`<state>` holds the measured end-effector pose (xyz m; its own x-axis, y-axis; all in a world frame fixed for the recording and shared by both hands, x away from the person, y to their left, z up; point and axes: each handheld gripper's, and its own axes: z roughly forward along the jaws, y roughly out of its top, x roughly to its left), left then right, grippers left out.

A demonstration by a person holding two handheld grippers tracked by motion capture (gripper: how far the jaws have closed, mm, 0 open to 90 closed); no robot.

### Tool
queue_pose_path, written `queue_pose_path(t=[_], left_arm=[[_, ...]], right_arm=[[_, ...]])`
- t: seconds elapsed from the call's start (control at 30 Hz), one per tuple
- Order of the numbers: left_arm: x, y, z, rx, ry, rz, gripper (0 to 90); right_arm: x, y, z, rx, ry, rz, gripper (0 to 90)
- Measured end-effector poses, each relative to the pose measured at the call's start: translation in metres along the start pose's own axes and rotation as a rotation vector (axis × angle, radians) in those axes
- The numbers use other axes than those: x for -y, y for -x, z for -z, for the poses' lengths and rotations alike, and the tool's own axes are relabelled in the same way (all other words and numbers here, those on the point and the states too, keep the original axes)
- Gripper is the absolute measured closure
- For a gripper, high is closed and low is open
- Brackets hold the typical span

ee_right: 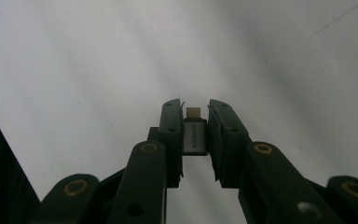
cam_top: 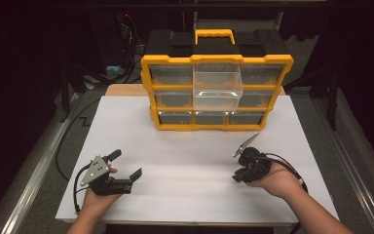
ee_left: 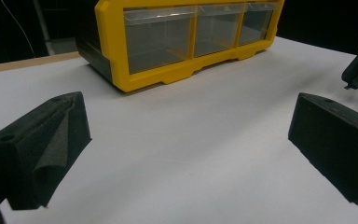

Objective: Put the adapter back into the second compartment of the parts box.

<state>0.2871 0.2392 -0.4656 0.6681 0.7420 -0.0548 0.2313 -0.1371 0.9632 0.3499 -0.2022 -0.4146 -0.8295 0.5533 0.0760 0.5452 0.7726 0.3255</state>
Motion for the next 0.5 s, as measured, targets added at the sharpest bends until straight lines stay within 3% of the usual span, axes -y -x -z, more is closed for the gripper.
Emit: queue_pose_path(t=[0.5], left_arm=[[-0.001,0.0,0.001,0.007,0.013,-0.016,0.3]], right_arm=[[-0.009,0.001,0.012,-0.027,-0.071,0.04,77.4]])
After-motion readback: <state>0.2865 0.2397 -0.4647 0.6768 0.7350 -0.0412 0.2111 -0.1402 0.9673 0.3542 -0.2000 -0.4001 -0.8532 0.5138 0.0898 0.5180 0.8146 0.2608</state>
